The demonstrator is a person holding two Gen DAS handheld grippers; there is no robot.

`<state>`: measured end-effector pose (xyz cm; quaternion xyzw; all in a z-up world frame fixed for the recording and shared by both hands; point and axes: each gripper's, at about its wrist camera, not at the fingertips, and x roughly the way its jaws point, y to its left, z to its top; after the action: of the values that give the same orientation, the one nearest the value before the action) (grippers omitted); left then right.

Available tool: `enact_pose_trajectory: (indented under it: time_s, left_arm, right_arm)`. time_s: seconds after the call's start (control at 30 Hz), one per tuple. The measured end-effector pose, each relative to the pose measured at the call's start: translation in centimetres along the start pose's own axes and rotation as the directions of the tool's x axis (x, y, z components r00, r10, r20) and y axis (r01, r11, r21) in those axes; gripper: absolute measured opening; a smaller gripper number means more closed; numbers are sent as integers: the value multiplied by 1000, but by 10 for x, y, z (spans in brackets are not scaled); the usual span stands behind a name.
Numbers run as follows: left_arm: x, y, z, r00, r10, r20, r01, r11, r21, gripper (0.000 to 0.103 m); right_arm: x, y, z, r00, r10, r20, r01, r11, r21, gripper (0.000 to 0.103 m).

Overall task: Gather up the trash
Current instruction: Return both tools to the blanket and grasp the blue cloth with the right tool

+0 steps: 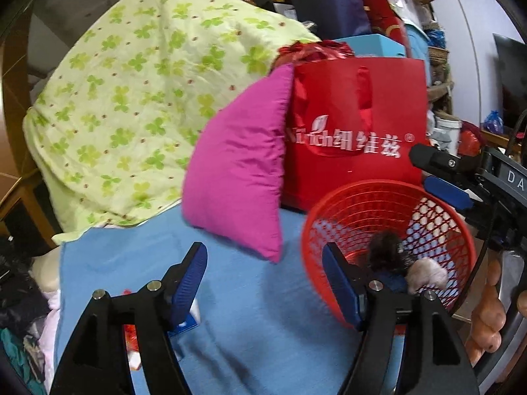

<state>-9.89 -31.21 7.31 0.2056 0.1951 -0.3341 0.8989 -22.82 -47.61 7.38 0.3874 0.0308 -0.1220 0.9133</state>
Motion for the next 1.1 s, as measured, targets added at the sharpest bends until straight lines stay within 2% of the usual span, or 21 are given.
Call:
enact_pose_trajectory:
  time_s: [0.47,0.87,1.03,1.1]
  left_arm:
    - [-27,74,-31,990,135,-32,-137,988,-77,73]
    - [-34,126,-68,979,188,-81,-199,968,-156,73]
    - [-34,173,-109,962,230,-148,-261,934,-244,74]
    - [-33,200,-136,944,264,-197,-312,907,-283,74]
  right_arm:
    - [40,63,-39,996,58,-64,-66,989,-134,63]
    - [75,102,-80,984,74,-163,-106,974,-200,63]
    - [92,112,-99,971,65,-230,-118,967,-226,63]
    - [99,116,-106,965,59,-257,-123,963,-241,63]
